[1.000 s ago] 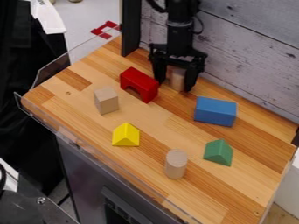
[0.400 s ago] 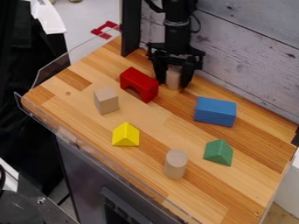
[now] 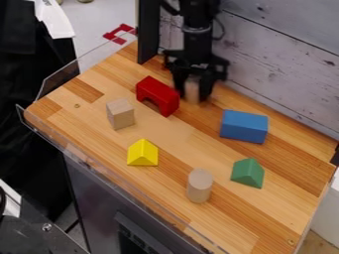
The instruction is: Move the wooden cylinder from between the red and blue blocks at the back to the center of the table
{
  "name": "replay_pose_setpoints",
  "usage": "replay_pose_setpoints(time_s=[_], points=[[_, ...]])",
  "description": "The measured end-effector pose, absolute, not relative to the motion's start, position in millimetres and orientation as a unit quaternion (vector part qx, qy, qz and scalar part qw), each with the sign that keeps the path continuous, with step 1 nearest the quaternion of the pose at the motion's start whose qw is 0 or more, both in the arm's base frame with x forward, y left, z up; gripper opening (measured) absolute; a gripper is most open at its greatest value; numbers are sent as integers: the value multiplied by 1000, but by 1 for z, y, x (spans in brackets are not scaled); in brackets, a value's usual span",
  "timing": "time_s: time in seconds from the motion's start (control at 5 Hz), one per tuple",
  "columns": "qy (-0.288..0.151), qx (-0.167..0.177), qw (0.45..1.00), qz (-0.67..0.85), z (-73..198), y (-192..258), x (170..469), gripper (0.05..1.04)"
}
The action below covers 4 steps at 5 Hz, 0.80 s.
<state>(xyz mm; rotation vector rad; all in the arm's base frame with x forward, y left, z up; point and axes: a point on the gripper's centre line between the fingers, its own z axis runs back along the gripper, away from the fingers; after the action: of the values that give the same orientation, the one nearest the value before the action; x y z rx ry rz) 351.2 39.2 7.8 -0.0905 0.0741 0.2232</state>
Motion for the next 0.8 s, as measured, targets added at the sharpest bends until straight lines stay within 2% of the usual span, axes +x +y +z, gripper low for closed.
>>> replay_pose_setpoints(time_s=[0.2,0.4,0.8], points=[[25,-43,993,104,23,35,338,564],[33,-39,995,90,29,24,321,563],[42,-55,992,103,32,12,291,562]])
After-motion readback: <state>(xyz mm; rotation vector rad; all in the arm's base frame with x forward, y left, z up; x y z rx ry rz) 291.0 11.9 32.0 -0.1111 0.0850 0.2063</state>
